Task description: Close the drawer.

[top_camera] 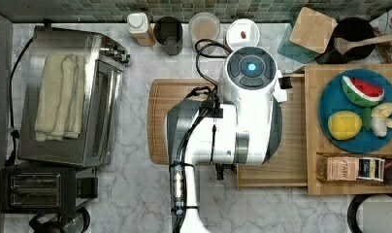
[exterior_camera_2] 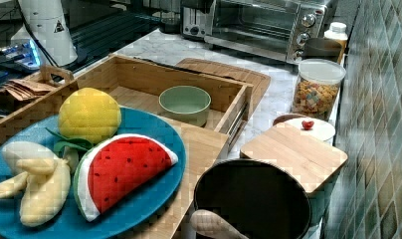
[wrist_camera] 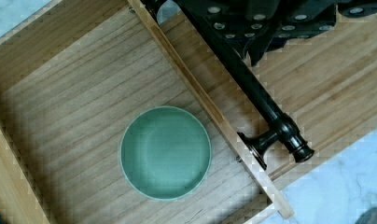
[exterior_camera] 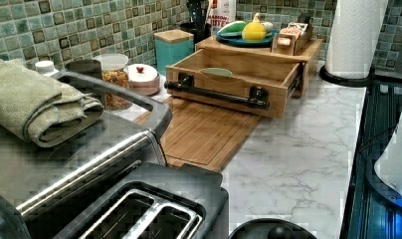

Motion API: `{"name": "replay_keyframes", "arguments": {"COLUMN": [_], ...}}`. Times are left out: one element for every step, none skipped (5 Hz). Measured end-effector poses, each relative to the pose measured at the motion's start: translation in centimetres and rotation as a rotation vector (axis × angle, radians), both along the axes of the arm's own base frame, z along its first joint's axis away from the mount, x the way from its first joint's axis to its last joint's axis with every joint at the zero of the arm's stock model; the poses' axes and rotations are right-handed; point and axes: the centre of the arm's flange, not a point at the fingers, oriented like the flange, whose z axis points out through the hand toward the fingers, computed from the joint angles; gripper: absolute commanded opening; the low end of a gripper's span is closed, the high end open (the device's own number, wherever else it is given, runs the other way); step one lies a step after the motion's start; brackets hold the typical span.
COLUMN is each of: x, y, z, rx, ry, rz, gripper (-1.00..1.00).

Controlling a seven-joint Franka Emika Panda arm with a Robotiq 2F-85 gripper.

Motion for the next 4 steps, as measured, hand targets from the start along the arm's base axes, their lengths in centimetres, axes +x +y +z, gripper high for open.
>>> {"name": "replay_keyframes", "arguments": {"x": [0.1,0.2,-1.7,-3.9], "y": [0.5,2.4,5.1,7.6], "z": [-1.1,-2.4,-3.9,-5.1], "rx": [-0.003,-0.003,0.005,0.021], "ry": [-0.032,-0.159,-0.157,-0.121], "rz": [0.021,0.069,0.149,0.270], "gripper": [-1.00,-1.00,-1.00,-1.00]}}
